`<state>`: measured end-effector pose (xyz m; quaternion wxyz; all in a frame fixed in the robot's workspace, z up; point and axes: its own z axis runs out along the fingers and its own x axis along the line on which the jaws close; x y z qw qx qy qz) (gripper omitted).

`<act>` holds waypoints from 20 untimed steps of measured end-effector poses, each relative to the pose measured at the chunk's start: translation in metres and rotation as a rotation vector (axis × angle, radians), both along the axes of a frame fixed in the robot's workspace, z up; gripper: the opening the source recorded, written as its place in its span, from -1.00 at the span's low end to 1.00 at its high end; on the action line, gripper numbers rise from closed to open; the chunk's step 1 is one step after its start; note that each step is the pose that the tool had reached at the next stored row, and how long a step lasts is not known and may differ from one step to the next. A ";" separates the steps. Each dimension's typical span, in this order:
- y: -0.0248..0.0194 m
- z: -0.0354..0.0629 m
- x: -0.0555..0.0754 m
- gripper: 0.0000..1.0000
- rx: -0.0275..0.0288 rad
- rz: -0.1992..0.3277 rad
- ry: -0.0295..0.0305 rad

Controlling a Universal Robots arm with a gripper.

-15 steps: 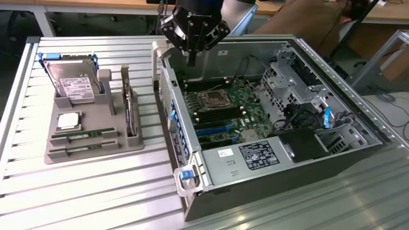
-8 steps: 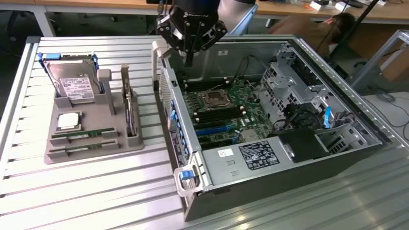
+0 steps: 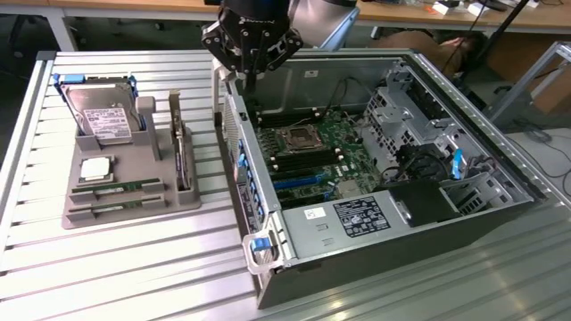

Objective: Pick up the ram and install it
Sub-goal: 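Reach for the ram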

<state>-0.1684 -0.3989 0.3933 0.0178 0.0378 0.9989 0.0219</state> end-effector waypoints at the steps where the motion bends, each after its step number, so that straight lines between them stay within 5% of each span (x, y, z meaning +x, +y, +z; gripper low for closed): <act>1: 0.0000 0.0000 -0.006 -0.80 0.0000 0.000 -0.0018; 20: 0.0000 0.0000 -0.060 -0.80 -0.0001 0.000 -0.0173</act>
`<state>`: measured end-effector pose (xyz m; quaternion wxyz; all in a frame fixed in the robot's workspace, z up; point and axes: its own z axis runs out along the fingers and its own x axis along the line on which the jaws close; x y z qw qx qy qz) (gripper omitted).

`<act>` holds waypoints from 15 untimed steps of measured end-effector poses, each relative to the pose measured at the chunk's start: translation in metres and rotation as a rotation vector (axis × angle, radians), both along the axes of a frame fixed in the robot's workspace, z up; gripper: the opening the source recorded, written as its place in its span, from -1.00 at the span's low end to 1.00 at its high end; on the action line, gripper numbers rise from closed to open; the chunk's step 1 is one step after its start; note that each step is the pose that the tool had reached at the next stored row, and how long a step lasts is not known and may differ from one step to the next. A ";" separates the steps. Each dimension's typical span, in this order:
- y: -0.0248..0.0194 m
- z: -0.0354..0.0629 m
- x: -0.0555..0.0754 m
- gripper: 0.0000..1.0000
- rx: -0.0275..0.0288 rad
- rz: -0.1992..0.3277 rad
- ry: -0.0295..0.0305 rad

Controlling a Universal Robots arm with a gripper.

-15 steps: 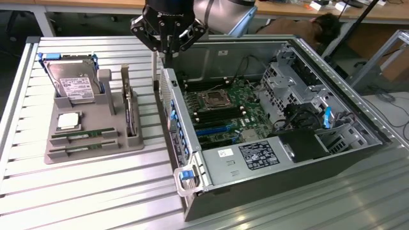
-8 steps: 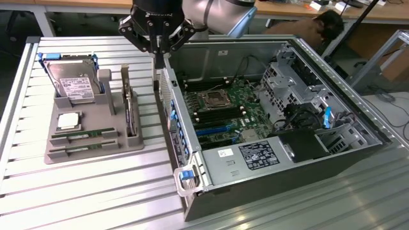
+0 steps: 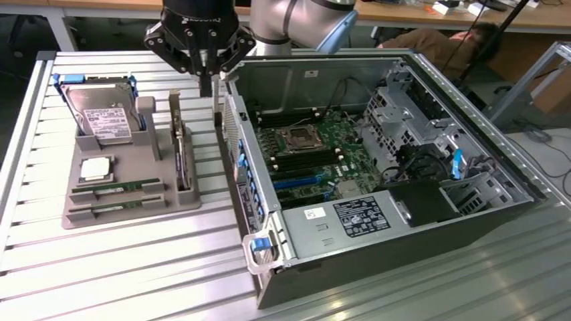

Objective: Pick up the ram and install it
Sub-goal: 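Reach for the ram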

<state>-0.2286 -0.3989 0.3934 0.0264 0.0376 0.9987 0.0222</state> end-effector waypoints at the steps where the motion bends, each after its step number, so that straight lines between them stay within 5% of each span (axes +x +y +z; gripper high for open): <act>1: 0.0000 0.0000 -0.004 -0.80 0.0001 0.000 -0.0013; 15: 0.0000 0.0000 -0.037 -0.80 0.0001 0.000 -0.0094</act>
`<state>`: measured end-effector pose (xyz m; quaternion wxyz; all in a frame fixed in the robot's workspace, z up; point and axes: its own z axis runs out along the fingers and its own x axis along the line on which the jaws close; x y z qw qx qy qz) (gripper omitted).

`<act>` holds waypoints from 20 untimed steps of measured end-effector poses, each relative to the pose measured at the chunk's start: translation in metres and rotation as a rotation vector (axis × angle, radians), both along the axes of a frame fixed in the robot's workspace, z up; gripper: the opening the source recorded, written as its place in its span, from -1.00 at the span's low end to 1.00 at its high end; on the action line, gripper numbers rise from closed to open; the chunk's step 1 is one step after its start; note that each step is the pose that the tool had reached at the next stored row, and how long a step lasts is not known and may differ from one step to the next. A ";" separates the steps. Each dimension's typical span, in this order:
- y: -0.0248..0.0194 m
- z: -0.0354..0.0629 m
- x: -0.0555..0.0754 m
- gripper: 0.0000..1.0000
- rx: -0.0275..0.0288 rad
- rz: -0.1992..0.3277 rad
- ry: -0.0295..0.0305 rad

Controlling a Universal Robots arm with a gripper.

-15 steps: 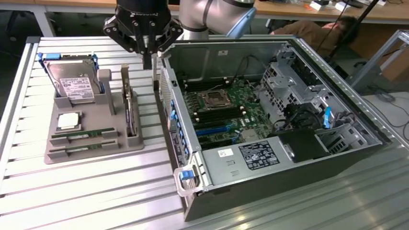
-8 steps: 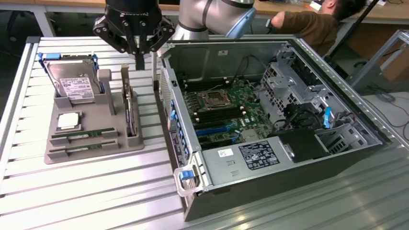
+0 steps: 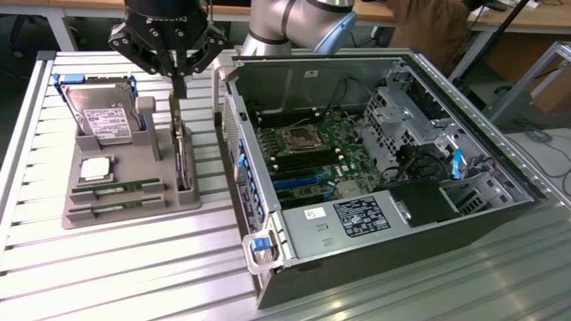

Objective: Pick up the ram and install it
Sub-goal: 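Reach for the ram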

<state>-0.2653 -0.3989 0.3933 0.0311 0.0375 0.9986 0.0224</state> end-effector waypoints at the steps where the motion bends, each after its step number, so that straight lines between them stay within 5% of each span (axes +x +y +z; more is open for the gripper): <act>1: 0.0000 0.0000 -0.002 -0.80 0.0000 0.000 -0.0005; 20: 0.0000 0.0000 -0.049 -0.80 0.0000 0.000 -0.0127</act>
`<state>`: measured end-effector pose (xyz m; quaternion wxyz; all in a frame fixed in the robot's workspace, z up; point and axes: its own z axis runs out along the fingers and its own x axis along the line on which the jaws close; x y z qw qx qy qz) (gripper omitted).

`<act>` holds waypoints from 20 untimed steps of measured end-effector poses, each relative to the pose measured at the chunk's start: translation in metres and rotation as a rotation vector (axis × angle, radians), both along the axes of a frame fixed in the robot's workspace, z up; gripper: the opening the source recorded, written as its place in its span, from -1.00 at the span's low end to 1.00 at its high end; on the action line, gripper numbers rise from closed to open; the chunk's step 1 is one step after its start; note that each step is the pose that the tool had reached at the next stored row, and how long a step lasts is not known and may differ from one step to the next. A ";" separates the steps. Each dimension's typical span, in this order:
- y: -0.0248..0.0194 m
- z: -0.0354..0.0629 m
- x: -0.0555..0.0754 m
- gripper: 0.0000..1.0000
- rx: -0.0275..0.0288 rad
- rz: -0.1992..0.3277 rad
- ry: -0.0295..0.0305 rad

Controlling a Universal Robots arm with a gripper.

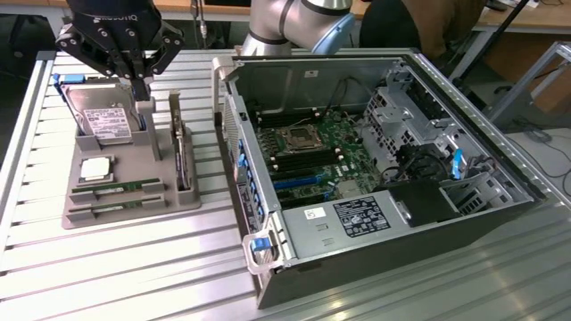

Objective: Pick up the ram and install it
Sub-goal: 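Reach for the ram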

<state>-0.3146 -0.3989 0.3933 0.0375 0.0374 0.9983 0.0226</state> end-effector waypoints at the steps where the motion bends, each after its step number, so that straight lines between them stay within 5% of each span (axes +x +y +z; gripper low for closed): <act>1: 0.0000 0.0000 -0.002 -0.80 -0.0001 0.000 -0.0004; 20: 0.0000 0.0000 -0.044 -0.80 0.0000 0.000 -0.0103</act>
